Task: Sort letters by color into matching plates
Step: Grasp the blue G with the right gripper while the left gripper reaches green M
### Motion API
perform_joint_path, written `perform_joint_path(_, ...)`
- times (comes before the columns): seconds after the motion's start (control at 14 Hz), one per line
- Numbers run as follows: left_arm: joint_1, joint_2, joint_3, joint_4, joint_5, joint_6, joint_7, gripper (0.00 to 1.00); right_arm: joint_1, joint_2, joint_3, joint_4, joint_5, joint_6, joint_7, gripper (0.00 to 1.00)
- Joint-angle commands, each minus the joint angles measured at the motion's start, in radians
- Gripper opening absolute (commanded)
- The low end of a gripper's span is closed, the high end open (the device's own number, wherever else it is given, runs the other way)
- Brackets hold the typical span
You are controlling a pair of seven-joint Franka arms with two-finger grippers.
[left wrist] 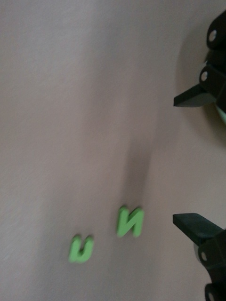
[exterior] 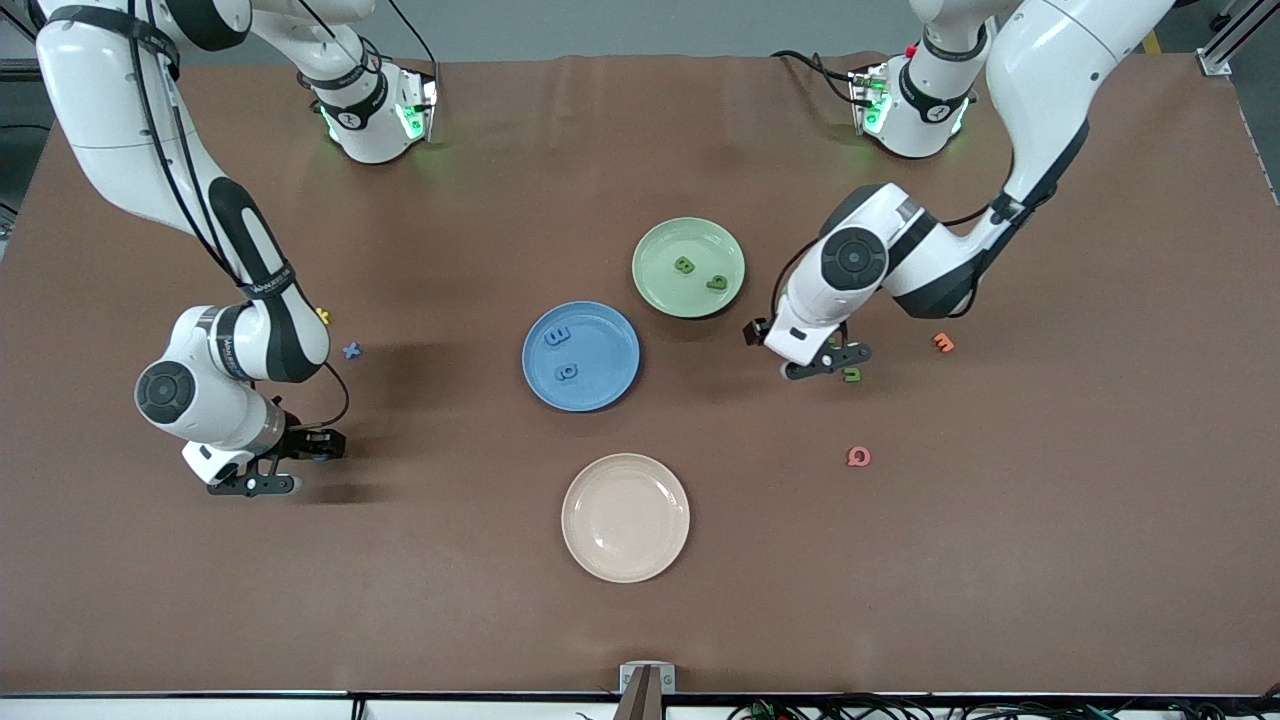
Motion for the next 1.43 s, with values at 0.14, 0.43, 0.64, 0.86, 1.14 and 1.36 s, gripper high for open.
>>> perform_joint_path(0.14,0.071,-0.008,-0.012,-0.040,0.103,0.007,-0.003,0.98,-0.018,-0.003,0.018,-0.015,0.016,0.012,-0.014,0.59)
perform_joint_path(0.43,0.125,-0.004,-0.010,-0.100,0.176,0.081,-0.003,0.98,-0.016,-0.003,0.018,-0.013,0.016,0.010,-0.012,0.15)
perform_joint_path(0.64,0.138,0.018,-0.010,-0.116,0.207,0.136,-0.004,0.98,-0.010,-0.007,0.018,-0.010,0.016,-0.004,0.001,0.03)
perform_joint_path(0.86,0.163,0.050,-0.009,-0.142,0.253,0.178,-0.004,0.98,0.028,-0.055,0.025,-0.006,0.016,-0.094,0.091,0.03)
perform_joint_path(1.14,0.165,0.065,0.007,-0.152,0.270,0.193,-0.006,0.96,0.099,-0.142,0.129,-0.004,0.027,-0.203,0.450,0.02)
perform_joint_path(1.36,0.165,0.090,0.008,-0.157,0.285,0.210,-0.032,0.88,0.171,-0.170,0.238,-0.009,0.027,-0.209,0.793,0.02)
